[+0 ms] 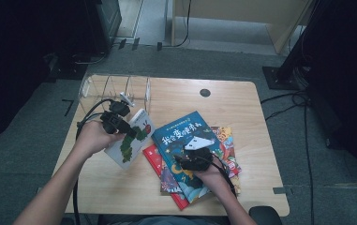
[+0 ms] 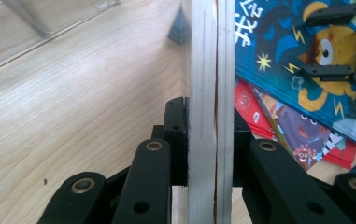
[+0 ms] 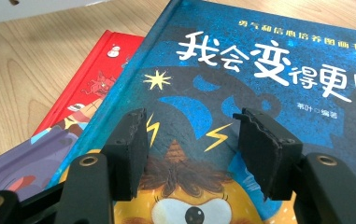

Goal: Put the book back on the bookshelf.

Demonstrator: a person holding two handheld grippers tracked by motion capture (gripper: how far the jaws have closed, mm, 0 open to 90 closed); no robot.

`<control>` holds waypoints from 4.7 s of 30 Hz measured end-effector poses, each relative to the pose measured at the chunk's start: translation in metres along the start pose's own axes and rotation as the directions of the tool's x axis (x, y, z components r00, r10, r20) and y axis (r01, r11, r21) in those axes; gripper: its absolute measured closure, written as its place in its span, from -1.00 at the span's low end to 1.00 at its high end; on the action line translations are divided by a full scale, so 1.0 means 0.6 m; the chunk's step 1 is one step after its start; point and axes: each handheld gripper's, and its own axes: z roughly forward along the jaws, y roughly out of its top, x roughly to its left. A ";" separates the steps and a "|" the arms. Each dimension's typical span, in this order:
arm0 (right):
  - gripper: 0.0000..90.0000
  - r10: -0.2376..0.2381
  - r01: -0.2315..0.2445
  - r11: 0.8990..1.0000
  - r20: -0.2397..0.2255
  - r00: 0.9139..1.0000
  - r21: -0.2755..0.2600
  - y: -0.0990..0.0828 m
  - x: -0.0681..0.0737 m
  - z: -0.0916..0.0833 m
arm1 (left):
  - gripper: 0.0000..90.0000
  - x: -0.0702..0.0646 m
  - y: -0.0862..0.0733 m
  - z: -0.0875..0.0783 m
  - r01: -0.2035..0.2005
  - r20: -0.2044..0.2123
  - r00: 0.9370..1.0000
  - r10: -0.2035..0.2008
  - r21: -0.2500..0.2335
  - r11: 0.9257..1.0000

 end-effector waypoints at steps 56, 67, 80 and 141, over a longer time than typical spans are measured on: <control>-0.05 0.000 0.000 1.000 0.001 1.000 0.000 0.000 0.000 0.000 | 0.72 0.084 0.110 0.006 0.201 -0.064 0.978 -0.200 0.016 0.979; -0.05 0.000 0.000 1.000 0.002 1.000 -0.001 0.000 0.000 0.000 | 0.72 0.092 0.147 -0.003 0.207 -0.095 0.974 -0.207 -0.010 0.978; -0.05 -0.002 0.002 1.000 0.003 1.000 -0.003 0.000 0.000 0.001 | 0.71 0.107 0.183 0.012 0.212 -0.125 0.969 -0.212 -0.011 0.977; -0.02 0.002 -0.002 1.000 0.002 1.000 -0.005 0.000 -0.001 0.000 | 0.40 0.126 0.204 -0.031 0.210 -0.077 0.973 -0.217 -0.095 0.973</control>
